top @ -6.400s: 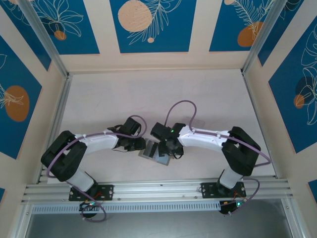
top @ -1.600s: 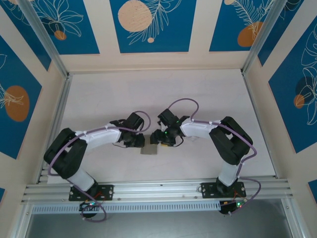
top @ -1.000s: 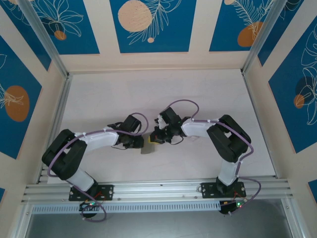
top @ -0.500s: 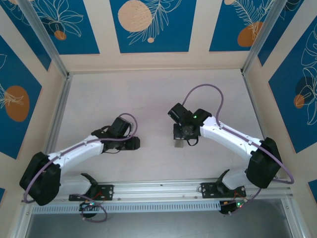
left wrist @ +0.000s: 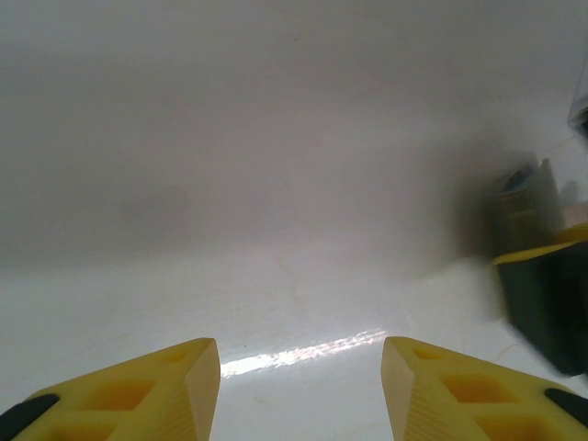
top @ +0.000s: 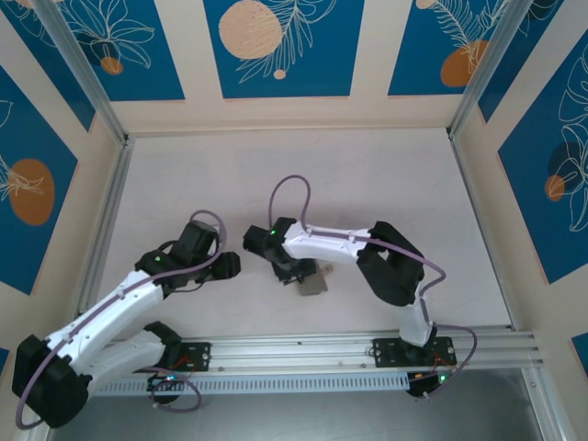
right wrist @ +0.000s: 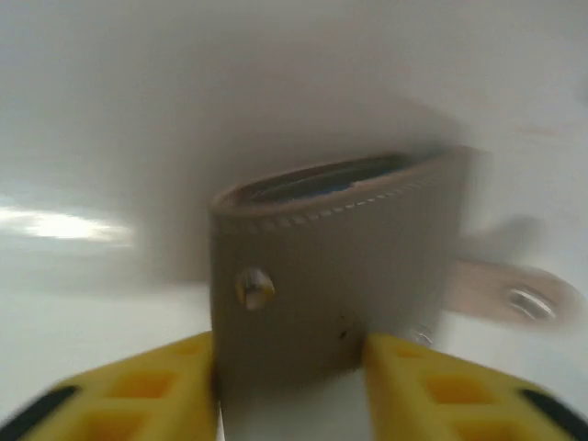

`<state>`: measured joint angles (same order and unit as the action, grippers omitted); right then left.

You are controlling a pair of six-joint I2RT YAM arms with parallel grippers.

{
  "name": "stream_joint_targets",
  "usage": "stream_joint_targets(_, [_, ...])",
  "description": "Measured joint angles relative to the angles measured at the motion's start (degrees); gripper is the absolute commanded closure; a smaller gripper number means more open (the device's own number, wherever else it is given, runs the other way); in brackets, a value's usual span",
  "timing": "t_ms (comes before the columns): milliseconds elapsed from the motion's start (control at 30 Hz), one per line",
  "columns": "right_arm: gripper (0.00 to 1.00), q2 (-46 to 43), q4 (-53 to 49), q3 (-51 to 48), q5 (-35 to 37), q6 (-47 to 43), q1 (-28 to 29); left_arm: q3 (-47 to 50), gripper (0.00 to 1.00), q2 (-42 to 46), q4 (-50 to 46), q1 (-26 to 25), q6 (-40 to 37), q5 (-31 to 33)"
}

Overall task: Put the credit cards into the card holder
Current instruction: Turn over the card holder at the center of the table.

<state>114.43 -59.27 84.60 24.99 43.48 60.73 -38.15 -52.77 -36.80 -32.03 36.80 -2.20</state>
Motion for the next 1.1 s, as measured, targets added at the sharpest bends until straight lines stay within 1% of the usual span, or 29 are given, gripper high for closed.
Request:
stream_joint_targets(67, [0.44, -0.44, 3.17, 0.04, -3.85, -1.51, 0.46, -0.04, 0.5, 1.7, -1.86, 0.76, 0.15, 0.35])
stream_joint_targets(133, [0.45, -2.25, 6.05, -0.17, -7.34, -3.02, 0.24, -0.04, 0.52, 2.58, -3.23, 1.16, 0.13, 0.35])
stream_joint_targets(167, [0.45, -3.82, 7.61, -0.79, -8.68, -3.67, -0.13, -0.07, 0.54, 2.51, -3.61, 1.18, 0.07, 0.13])
stream_joint_targets(233, [0.5, -7.96, 9.31, -2.78, -9.99, -4.79, -1.09, -0.68, 0.62, 0.83, -4.07, 1.2, -0.9, -1.36])
stream_joint_targets(333, [0.53, -15.21, 9.4, -6.84, -9.38, -5.77, -3.23, -2.91, 0.67, -5.49, -2.75, 0.81, -2.84, -5.53])
stream_joint_targets(433, [0.5, -20.92, 9.16, -12.09, -8.31, -6.32, -6.21, -6.99, 0.68, -14.16, -0.28, -2.27, -4.24, -8.63])
stream_joint_targets(500, [0.48, -23.85, 9.42, -16.94, -8.44, -7.08, -9.25, -11.87, 0.71, -20.55, 1.44, -5.49, -4.76, -10.14])
stream_joint_targets(600, [0.45, -26.1, 10.19, -22.69, -9.2, -7.91, -13.62, -18.93, 0.75, -29.16, 5.51, -8.22, -5.38, -12.74])
stream_joint_targets(733, [0.46, -27.15, 12.66, -26.16, -12.31, -9.2, -17.49, -24.76, 0.76, -39.15, 10.25, -10.25, -5.44, -14.99])
stream_joint_targets(833, [0.52, -27.12, 15.58, -27.32, -15.34, -10.4, -19.47, -25.42, 0.77, -43.34, 12.04, -11.39, -5.22, -15.69])
stream_joint_targets(1000, [0.64, -26.6, 19.98, -28.72, -20.48, -11.85, -21.75, -25.31, 0.77, -46.93, 13.31, -13.79, -4.57, -16.41])
stream_joint_targets(1100, [0.66, -26.08, 21.29, -29.29, -22.25, -12.09, -22.38, -24.61, 0.77, -48.33, 14.62, -14.91, -4.13, -16.7])
